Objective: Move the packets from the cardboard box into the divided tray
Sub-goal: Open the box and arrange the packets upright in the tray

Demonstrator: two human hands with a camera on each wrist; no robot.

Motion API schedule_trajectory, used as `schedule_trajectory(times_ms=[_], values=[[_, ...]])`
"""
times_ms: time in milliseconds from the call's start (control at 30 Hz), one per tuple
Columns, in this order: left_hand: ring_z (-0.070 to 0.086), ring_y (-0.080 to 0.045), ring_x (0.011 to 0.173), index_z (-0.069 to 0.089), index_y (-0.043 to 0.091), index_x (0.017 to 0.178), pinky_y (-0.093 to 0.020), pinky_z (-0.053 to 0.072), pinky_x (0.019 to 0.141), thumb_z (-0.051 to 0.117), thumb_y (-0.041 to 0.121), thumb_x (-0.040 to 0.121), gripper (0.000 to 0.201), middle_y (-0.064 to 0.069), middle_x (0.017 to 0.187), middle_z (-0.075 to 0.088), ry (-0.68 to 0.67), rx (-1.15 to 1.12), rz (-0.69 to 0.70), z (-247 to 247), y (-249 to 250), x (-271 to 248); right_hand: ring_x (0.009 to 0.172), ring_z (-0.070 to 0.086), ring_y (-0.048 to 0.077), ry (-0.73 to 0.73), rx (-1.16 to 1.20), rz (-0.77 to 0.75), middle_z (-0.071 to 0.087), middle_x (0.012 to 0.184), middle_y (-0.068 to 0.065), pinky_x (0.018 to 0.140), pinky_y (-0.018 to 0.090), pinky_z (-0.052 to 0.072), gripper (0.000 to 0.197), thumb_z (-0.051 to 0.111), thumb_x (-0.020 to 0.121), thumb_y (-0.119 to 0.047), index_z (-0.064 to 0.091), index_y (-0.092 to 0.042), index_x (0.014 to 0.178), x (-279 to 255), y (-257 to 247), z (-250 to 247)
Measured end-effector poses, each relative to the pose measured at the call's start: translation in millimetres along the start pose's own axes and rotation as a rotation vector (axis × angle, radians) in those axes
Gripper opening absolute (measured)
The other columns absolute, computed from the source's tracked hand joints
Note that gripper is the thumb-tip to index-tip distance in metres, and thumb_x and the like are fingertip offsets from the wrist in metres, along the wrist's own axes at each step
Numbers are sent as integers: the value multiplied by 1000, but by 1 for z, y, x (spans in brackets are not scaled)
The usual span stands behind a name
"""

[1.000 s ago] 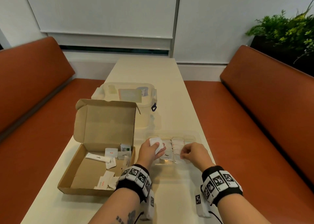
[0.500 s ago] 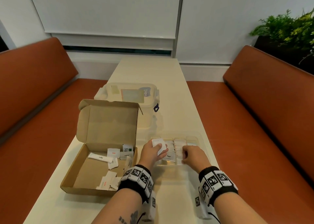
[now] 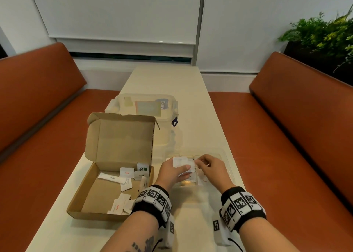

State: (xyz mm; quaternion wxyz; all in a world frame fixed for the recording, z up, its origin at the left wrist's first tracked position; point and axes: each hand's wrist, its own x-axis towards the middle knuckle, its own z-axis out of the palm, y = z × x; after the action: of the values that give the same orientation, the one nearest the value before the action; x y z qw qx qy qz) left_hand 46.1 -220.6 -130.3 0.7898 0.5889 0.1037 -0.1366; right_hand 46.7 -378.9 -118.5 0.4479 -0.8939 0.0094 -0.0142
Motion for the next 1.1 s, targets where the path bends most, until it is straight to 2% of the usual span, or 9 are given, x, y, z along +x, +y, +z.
schedule_trajectory(times_ms=[133,233,367,567,667,800,867,1000,1100], values=[[70,-26,86,62,6,102,-26,58,65,69,0,82,22,-14,99,69,-24,-32,9,-1,0,-1,61,59,11,-86,232,80,68,73,2,59,24,50,5,67,86,-15,70,-12,86,-1,-9,-1],[72,-26,84,62,5,105,-26,58,62,63,12,90,17,-17,101,70,26,-94,-12,-1,1,-1,59,58,13,-42,313,105,66,69,4,55,18,49,4,68,84,-7,69,-2,85,0,-7,-4],[72,-27,83,59,2,109,-26,59,62,52,10,96,16,-20,104,68,59,-130,-47,-1,1,1,55,58,12,32,382,128,65,67,6,53,18,49,7,67,84,-5,66,2,85,1,-2,-9],[72,-23,83,62,5,103,-25,58,66,65,5,87,16,-14,101,70,-1,-50,-15,6,2,-2,57,62,16,-9,458,144,65,67,10,59,24,55,4,65,85,-2,64,1,83,-2,0,-9],[71,-22,82,63,7,100,-25,58,65,66,-1,84,17,-12,97,70,-19,5,11,11,3,-2,63,62,13,-67,393,100,66,70,5,58,19,51,2,66,85,-7,65,-5,85,-5,0,-11],[69,-28,92,60,-1,111,-27,58,72,66,0,85,27,-21,107,66,-43,102,20,17,2,-4,66,60,10,-78,235,66,66,73,1,59,15,46,5,70,83,-10,67,-14,84,-3,-1,-16],[69,-27,91,60,-1,111,-27,58,73,67,2,85,27,-21,108,66,-22,99,24,18,-1,-5,63,59,15,-25,320,111,64,68,3,61,21,51,9,70,82,-5,64,-10,79,-2,-2,-18],[70,-24,91,62,3,109,-26,58,72,69,6,84,25,-16,106,69,-54,81,29,21,-2,-9,60,66,21,29,712,246,62,62,8,68,29,59,14,64,84,5,53,-3,79,-5,-4,-17],[71,-25,86,62,5,103,-27,58,71,66,1,85,19,-14,101,69,-23,53,37,22,1,-9,65,63,23,10,679,245,56,72,12,74,35,58,16,64,83,6,52,-3,79,-10,-3,-13]])
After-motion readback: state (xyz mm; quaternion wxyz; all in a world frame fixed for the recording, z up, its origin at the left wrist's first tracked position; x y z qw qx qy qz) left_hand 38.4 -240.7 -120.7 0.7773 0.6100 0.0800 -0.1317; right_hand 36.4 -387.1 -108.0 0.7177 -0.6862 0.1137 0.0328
